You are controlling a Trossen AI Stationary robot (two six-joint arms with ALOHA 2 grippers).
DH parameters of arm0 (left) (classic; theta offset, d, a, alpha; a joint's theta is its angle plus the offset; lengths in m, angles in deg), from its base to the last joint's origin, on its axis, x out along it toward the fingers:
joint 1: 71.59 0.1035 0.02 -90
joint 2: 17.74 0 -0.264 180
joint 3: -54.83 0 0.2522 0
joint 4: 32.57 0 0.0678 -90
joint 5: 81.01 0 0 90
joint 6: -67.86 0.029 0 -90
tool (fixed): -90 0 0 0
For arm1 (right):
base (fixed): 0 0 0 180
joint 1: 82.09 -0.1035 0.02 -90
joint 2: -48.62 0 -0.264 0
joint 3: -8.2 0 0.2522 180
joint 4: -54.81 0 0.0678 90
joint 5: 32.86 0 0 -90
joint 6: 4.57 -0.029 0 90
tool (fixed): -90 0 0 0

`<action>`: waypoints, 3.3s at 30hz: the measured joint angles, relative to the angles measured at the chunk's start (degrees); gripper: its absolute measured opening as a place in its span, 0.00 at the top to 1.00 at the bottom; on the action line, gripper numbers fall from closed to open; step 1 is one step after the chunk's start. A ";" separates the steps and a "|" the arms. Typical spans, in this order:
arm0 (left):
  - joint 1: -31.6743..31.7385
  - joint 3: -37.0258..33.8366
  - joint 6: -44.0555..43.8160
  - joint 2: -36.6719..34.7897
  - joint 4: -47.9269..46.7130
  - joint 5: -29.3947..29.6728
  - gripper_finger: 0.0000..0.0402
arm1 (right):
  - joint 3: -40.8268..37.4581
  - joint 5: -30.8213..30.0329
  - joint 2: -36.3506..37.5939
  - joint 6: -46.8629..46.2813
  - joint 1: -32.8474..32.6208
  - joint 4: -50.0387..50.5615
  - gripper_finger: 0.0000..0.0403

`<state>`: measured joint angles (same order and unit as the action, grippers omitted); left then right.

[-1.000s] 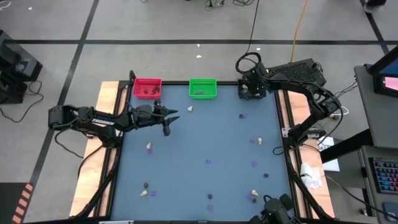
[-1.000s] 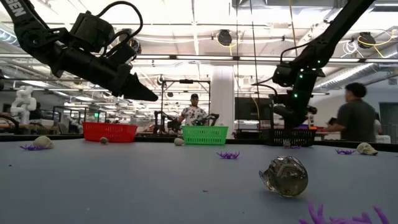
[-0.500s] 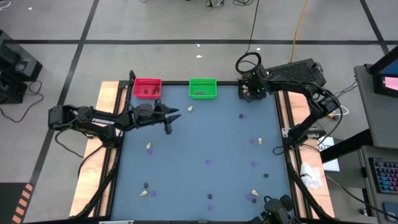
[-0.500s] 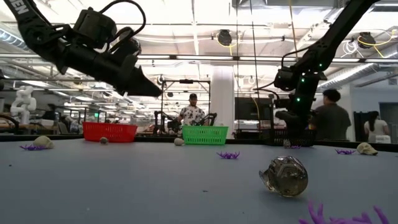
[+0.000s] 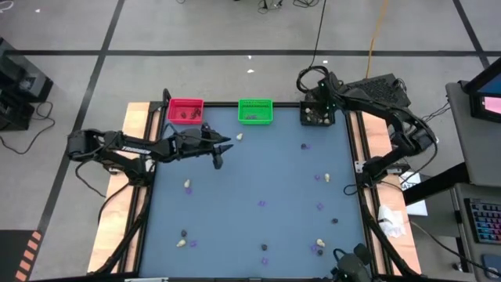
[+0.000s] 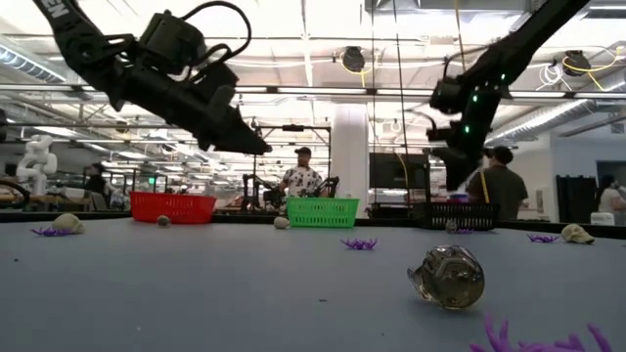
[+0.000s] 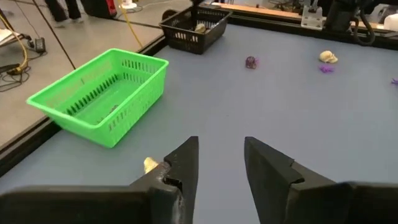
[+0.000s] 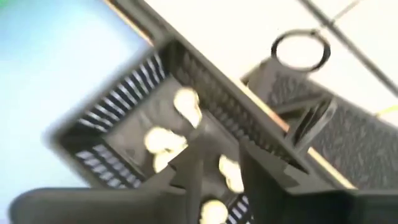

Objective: Sort Halloween decoration
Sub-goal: Put the purple spider toy into the green bin

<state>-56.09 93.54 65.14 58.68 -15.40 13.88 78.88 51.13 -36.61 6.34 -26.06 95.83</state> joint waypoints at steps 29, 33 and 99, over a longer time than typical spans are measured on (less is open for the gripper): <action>-19.23 20.11 0.01 28.54 -1.61 -7.31 0.94 | -21.82 5.89 14.97 -8.40 -21.29 -41.83 1.00; -21.66 22.98 -0.14 32.47 -1.56 -7.23 0.83 | -21.82 5.86 15.00 -8.31 -21.29 -41.89 1.00; 18.15 51.40 13.91 35.37 -43.08 -11.07 1.00 | -21.76 6.11 14.97 -6.85 -22.04 -42.44 1.00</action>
<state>-37.94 144.94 79.05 94.05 -58.47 2.81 57.12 57.24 -21.64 -0.51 -48.09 53.39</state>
